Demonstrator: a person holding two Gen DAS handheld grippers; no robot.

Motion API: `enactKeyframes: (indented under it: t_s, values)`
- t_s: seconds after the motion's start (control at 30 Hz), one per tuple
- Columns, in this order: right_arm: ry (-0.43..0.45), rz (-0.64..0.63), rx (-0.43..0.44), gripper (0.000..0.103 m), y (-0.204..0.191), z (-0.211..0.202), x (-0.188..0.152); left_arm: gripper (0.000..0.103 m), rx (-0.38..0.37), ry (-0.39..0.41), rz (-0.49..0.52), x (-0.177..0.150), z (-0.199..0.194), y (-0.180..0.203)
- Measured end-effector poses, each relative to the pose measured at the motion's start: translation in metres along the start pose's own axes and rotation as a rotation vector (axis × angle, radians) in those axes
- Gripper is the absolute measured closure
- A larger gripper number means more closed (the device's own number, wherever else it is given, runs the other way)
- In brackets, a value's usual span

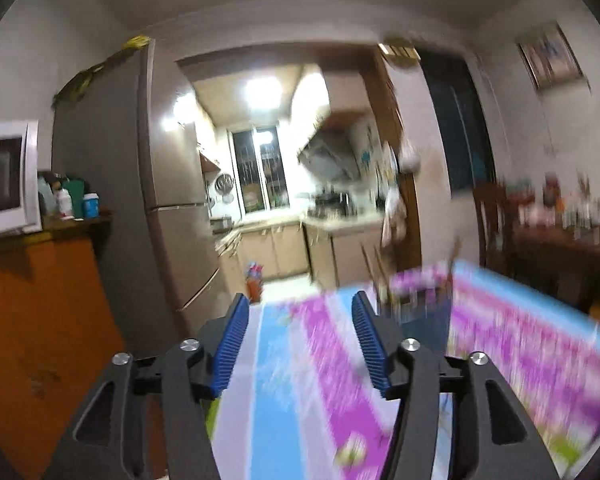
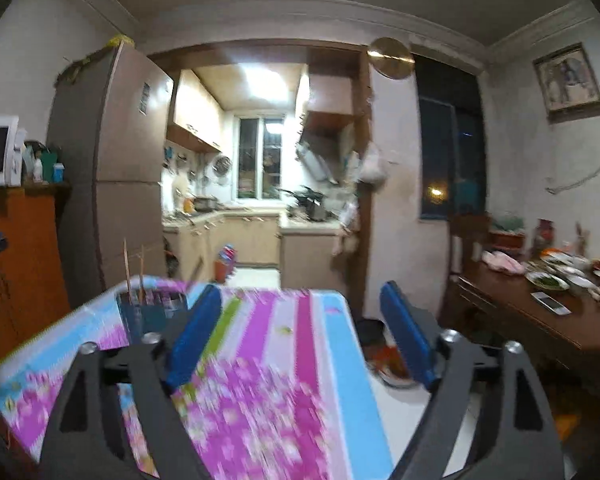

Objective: Organize utensils
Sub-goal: 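Move both open tools back over the remaining chopsticks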

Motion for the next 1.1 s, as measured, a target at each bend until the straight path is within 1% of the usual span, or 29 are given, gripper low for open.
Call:
enactKeyframes:
  t_s: [0.03, 0.1, 0.13, 0.17, 0.23, 0.27, 0.33, 0.37, 0.43, 0.5, 0.57, 0.63, 0.67, 0.7, 0.73, 0.77, 0.8, 0.83, 0.87, 0.9, 0.97, 1.0, 1.03, 1.1]
  values:
    - [-0.014, 0.003, -0.021, 0.016, 0.002, -0.010, -0.010, 0.045, 0.002, -0.020, 0.039, -0.012, -0.009, 0.007]
    - [-0.062, 0.012, -0.057, 0.014, 0.000, -0.029, -0.034, 0.045, -0.018, -0.080, 0.102, -0.042, -0.027, 0.024]
    - [-0.098, 0.023, -0.058, 0.013, -0.002, -0.037, -0.048, 0.045, -0.036, -0.107, 0.113, -0.053, -0.034, 0.031]
    - [-0.120, 0.030, -0.058, 0.013, -0.004, -0.041, -0.057, 0.045, -0.060, -0.143, 0.127, -0.068, -0.042, 0.041]
    - [-0.168, 0.055, -0.048, 0.013, -0.012, -0.048, -0.073, 0.045, -0.091, -0.186, 0.152, -0.090, -0.051, 0.057]
    - [-0.197, 0.072, -0.033, 0.013, -0.016, -0.052, -0.084, 0.045, -0.126, -0.217, 0.155, -0.102, -0.058, 0.068]
    - [-0.248, 0.064, -0.003, 0.013, -0.031, -0.058, -0.104, 0.046, -0.179, -0.247, 0.145, -0.114, -0.066, 0.082]
    - [-0.252, 0.048, -0.006, 0.013, -0.037, -0.059, -0.109, 0.047, -0.204, -0.258, 0.141, -0.121, -0.071, 0.088]
    - [-0.264, 0.006, 0.001, 0.013, -0.053, -0.061, -0.121, 0.051, -0.239, -0.278, 0.134, -0.135, -0.080, 0.102]
    - [-0.293, -0.027, 0.047, 0.013, -0.073, -0.064, -0.134, 0.055, -0.267, -0.308, 0.096, -0.148, -0.084, 0.112]
    - [-0.318, -0.061, 0.087, 0.013, -0.092, -0.064, -0.147, 0.060, -0.269, -0.334, 0.065, -0.157, -0.083, 0.118]
    - [-0.322, -0.091, 0.101, 0.013, -0.109, -0.067, -0.156, 0.068, -0.241, -0.352, 0.070, -0.163, -0.079, 0.125]
    - [-0.323, -0.105, 0.121, 0.014, -0.118, -0.068, -0.159, 0.070, -0.219, -0.359, 0.075, -0.167, -0.078, 0.128]
    - [-0.323, -0.114, 0.150, 0.016, -0.128, -0.069, -0.163, 0.073, -0.205, -0.363, 0.079, -0.168, -0.077, 0.132]
    - [-0.325, -0.119, 0.167, 0.023, -0.132, -0.070, -0.164, 0.076, -0.191, -0.364, 0.083, -0.171, -0.078, 0.133]
    - [-0.332, -0.132, 0.192, 0.029, -0.143, -0.069, -0.167, 0.077, -0.179, -0.366, 0.084, -0.173, -0.077, 0.134]
    - [-0.339, -0.144, 0.209, 0.033, -0.149, -0.069, -0.169, 0.079, -0.174, -0.369, 0.076, -0.174, -0.077, 0.134]
    - [-0.347, -0.153, 0.228, 0.042, -0.155, -0.068, -0.172, 0.081, -0.177, -0.371, 0.066, -0.175, -0.078, 0.135]
    - [-0.359, -0.159, 0.250, 0.049, -0.160, -0.067, -0.175, 0.082, -0.184, -0.374, 0.059, -0.176, -0.078, 0.136]
    - [-0.366, -0.160, 0.261, 0.052, -0.163, -0.066, -0.178, 0.083, -0.191, -0.378, 0.056, -0.178, -0.078, 0.137]
    - [-0.377, -0.154, 0.279, 0.069, -0.166, -0.064, -0.181, 0.085, -0.198, -0.384, 0.053, -0.181, -0.078, 0.140]
    - [-0.384, -0.154, 0.281, 0.073, -0.167, -0.063, -0.182, 0.085, -0.203, -0.389, 0.048, -0.182, -0.077, 0.142]
    - [-0.387, -0.157, 0.281, 0.081, -0.169, -0.063, -0.184, 0.085, -0.209, -0.393, 0.046, -0.184, -0.077, 0.143]
    - [-0.388, -0.167, 0.286, 0.087, -0.173, -0.062, -0.187, 0.085, -0.212, -0.393, 0.050, -0.186, -0.077, 0.147]
Point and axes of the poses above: each gripper's, at about its wrist camera, not at the fingertips, and z roughly the way its jaws point, y to its right, x to its top, the point moved 2 cm from there along z, roughly the way its jaws point, and after that the axes turned 1 degree about -z, right-handed, at the moved point
